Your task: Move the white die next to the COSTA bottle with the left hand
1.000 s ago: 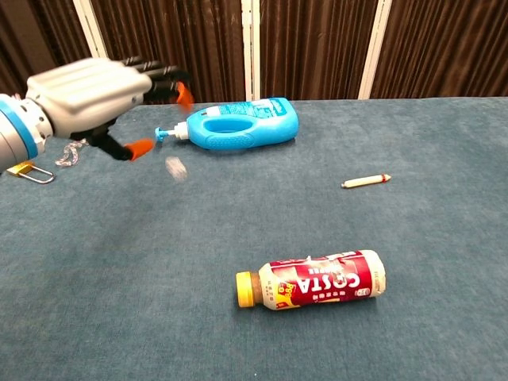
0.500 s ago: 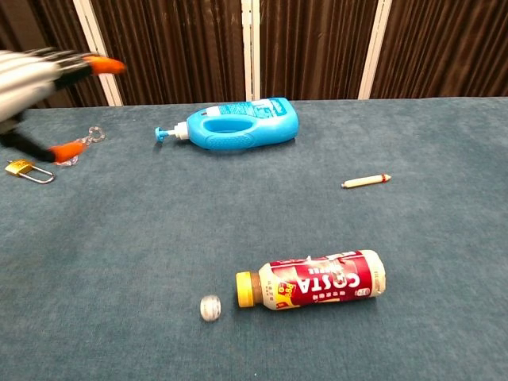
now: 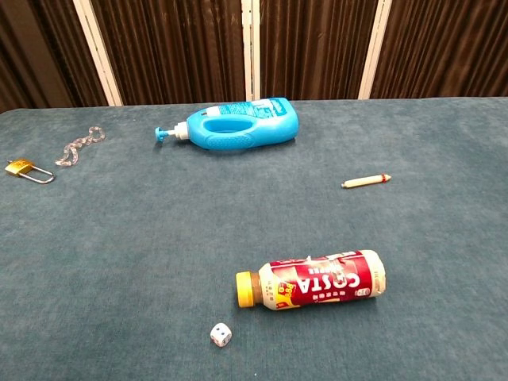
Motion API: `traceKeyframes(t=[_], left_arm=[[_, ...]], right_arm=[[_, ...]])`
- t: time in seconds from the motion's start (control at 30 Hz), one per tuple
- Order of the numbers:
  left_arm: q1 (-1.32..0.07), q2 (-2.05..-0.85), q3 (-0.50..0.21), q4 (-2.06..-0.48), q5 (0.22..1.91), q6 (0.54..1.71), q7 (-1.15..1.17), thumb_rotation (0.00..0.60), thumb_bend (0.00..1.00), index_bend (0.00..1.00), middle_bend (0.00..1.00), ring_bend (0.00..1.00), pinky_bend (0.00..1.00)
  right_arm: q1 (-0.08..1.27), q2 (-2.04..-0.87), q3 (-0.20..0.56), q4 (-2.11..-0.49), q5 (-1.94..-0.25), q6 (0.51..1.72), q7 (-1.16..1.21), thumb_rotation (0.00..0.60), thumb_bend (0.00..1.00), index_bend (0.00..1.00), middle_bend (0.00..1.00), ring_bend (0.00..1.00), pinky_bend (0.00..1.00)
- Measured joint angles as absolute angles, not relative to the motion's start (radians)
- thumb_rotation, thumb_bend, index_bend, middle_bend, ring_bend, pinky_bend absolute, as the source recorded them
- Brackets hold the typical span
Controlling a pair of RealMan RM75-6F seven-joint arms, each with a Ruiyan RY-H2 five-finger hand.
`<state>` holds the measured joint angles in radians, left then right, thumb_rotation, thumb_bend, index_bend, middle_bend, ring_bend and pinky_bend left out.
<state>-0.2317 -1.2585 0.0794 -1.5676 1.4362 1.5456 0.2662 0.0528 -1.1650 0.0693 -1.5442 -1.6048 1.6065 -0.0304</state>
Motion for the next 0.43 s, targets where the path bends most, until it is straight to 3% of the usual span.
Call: traceKeyframes(t=[0.43], left_arm=[[-0.147, -1.223, 0.075, -1.543, 1.448, 1.603, 0.212, 0.6, 0.21, 0.0, 0.0, 0.0, 0.0]], right_arm=[[0.069, -1.17, 0.062, -1.549, -1.63, 1.591, -0.04, 0.6, 0.08, 0.07, 0.0, 0.0, 0.0]])
